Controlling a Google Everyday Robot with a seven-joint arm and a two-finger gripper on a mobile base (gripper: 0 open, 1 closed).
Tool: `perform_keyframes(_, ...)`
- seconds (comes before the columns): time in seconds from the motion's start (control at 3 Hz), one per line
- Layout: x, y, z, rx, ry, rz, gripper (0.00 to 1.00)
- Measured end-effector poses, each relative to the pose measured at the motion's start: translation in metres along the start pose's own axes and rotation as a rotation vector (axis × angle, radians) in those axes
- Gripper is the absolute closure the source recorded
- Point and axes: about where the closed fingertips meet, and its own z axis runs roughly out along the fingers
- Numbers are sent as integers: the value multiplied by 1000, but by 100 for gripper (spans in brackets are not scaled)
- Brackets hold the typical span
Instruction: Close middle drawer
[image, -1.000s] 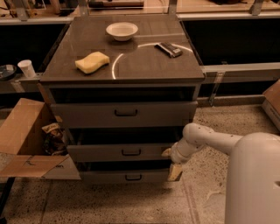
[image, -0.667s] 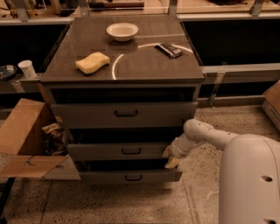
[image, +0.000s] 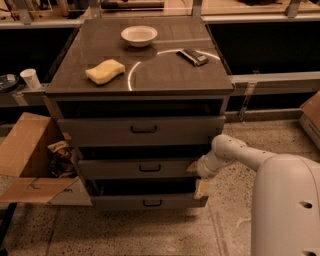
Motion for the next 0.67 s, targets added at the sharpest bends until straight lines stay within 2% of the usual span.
perform_keyframes(0.33,1,0,-9,31,-7,-3,0)
perform_keyframes(0.67,1,4,-9,31,-7,-3,0)
